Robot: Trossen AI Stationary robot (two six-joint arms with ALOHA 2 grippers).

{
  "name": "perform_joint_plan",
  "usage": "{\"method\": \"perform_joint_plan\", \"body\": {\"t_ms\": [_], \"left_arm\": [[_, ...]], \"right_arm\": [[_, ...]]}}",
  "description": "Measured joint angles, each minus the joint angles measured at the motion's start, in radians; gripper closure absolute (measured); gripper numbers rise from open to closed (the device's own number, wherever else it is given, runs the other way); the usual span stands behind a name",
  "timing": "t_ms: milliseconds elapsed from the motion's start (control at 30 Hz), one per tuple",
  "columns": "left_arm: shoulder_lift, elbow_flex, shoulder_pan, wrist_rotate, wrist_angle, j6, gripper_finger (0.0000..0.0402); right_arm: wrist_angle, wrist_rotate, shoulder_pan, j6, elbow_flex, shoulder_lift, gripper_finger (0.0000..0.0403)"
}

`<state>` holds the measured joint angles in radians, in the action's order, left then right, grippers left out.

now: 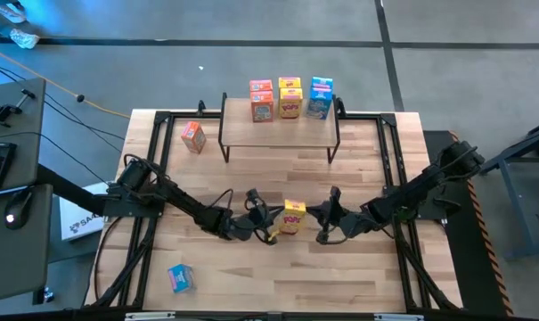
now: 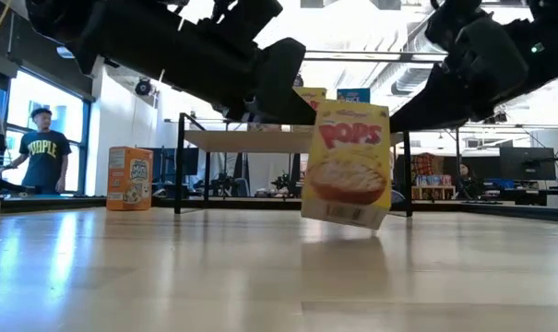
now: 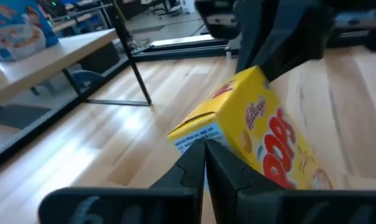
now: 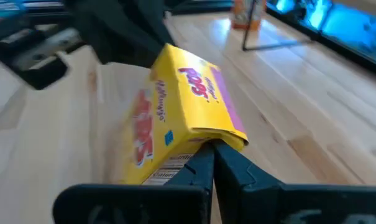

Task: Stack cereal on shelf
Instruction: Put the yellow cereal box on the shelf aligned with the other yellow cereal box

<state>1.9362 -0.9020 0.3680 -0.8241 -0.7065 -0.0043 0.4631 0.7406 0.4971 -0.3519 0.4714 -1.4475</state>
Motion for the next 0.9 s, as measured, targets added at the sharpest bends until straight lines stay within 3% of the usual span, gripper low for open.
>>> {"method": "perform_joint_plan", "body": {"t_ms": [400, 667, 900], "left_arm": [[0.0, -0.001, 0.087, -0.087, -0.002, 0.129, 0.0392], [0.0, -0.001, 0.112, -0.091, 0.037, 0.102, 0.0392], [0.0, -0.001, 0.127, -0.094, 0.112, 0.041, 0.0392]], "right_arm": [[0.045, -0.065, 0.023, 0.109, 0.0, 0.0, 0.0403], [0.042, -0.099, 0.023, 0.078, 0.0, 0.0, 0.04], [0.038, -0.099, 0.023, 0.063, 0.001, 0.0, 0.0373]]}}
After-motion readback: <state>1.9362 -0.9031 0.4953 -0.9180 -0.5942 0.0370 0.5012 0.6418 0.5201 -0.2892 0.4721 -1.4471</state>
